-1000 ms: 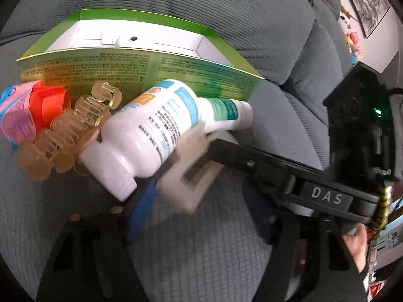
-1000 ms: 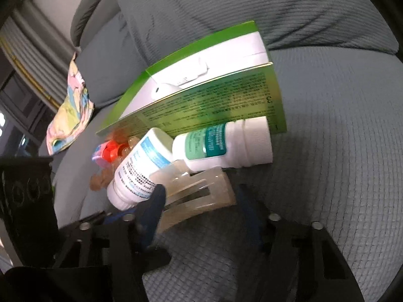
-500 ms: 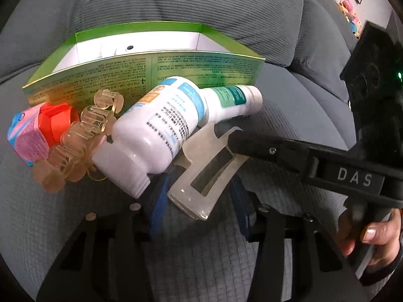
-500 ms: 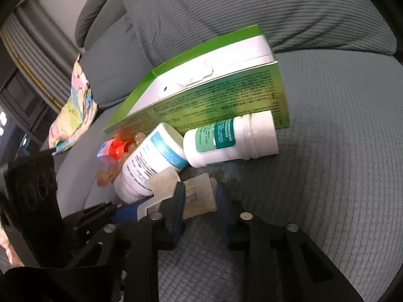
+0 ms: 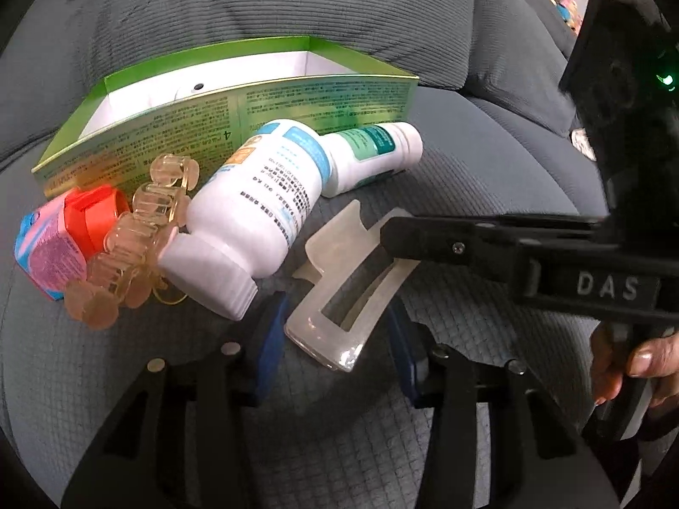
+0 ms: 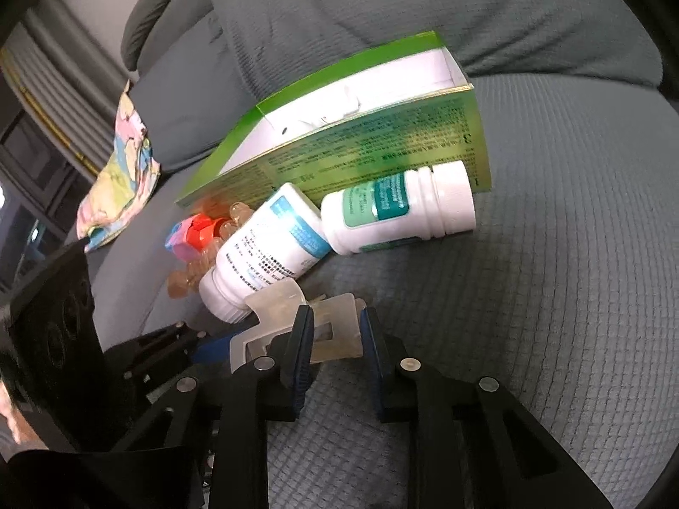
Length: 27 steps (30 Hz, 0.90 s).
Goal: Organize rigid objects
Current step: 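Grasp the beige translucent clip with the right gripper, then carry the beige clip over the box and release it inside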
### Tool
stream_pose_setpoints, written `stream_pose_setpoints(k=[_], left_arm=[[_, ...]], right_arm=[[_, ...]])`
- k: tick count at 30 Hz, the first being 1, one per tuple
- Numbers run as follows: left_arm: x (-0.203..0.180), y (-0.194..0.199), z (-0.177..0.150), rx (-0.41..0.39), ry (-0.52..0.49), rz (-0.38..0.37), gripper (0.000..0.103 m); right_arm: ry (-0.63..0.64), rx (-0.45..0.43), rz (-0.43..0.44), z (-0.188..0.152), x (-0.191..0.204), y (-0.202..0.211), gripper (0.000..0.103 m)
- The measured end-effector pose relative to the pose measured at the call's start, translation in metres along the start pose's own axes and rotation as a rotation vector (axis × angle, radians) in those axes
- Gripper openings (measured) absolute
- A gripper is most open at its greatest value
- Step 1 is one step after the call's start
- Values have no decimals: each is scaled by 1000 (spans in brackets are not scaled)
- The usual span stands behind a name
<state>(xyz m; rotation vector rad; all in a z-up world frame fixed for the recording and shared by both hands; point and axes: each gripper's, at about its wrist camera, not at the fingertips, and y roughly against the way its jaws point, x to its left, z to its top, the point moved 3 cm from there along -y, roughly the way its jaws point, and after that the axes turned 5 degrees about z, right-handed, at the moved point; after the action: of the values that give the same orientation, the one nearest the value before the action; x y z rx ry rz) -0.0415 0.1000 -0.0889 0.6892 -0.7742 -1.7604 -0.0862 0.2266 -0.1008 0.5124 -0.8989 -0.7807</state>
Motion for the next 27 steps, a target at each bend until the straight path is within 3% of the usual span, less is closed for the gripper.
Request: stream_pose_setpoints(k=[2,14,27], left_arm=[[-2,1,1,-3,-13,22,44],[6,44,10,-61,19,-12,44],[31,84,69,-189,14,23,44]], right_arm=[[36,-22,-17,-2,8,6,23],[71,-100,0,6,39,41,18],[191,-198,-2,59,99,70,18]])
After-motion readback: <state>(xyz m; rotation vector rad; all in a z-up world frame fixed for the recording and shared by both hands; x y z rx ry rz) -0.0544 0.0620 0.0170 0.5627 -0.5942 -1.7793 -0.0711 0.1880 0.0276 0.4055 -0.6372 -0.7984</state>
